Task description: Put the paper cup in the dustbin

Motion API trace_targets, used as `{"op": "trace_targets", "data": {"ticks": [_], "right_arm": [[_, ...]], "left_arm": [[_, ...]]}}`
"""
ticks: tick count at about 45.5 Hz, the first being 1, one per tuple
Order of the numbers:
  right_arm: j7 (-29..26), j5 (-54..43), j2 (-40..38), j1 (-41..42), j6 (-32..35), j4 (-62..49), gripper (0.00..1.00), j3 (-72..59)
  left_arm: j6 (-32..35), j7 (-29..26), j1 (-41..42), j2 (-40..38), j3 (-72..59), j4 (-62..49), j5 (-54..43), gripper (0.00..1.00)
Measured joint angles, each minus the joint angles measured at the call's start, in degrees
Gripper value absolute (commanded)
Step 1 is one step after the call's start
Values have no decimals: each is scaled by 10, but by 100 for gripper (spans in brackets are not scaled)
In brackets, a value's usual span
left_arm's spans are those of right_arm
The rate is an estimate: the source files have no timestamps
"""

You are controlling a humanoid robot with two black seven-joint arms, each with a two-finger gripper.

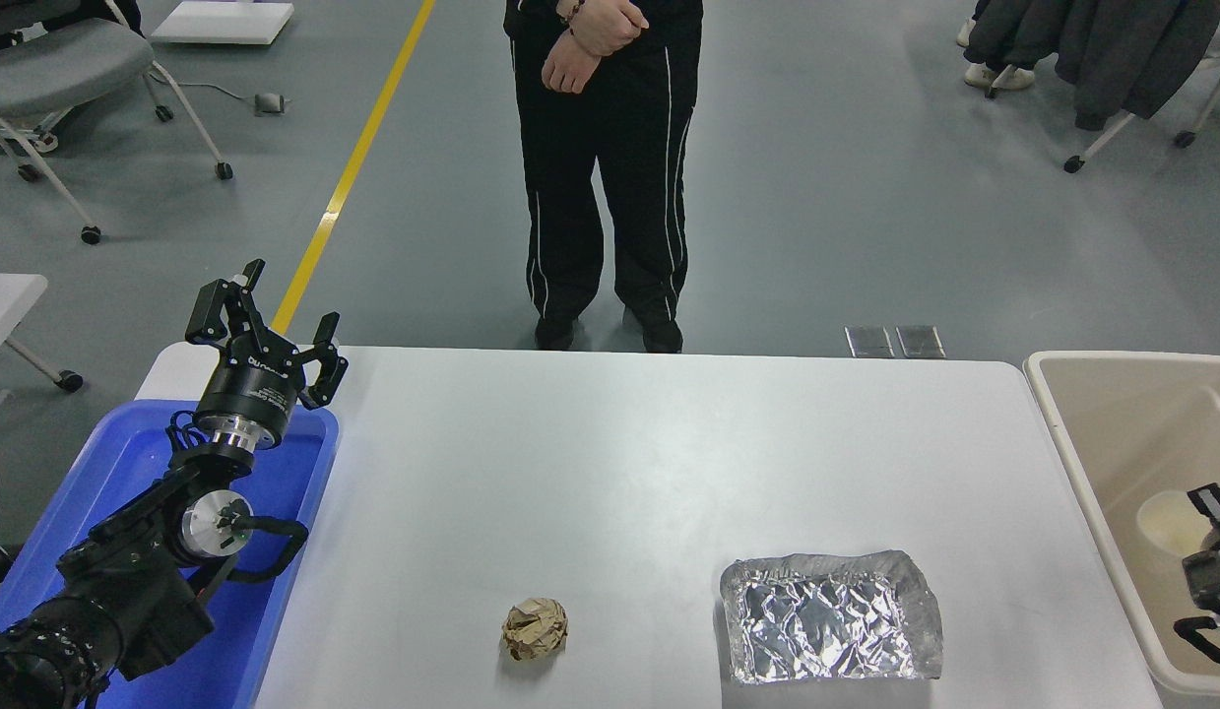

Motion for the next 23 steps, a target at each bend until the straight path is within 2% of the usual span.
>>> {"op": "trace_targets", "data": {"ticks": [12,23], "right_arm": [[0,0,-16,57,-6,23,99,16],[1,0,-76,142,-9,124,99,70]], "left_arm": [[0,0,0,0,0,0,0,100],[0,0,0,0,0,0,0,100]]}}
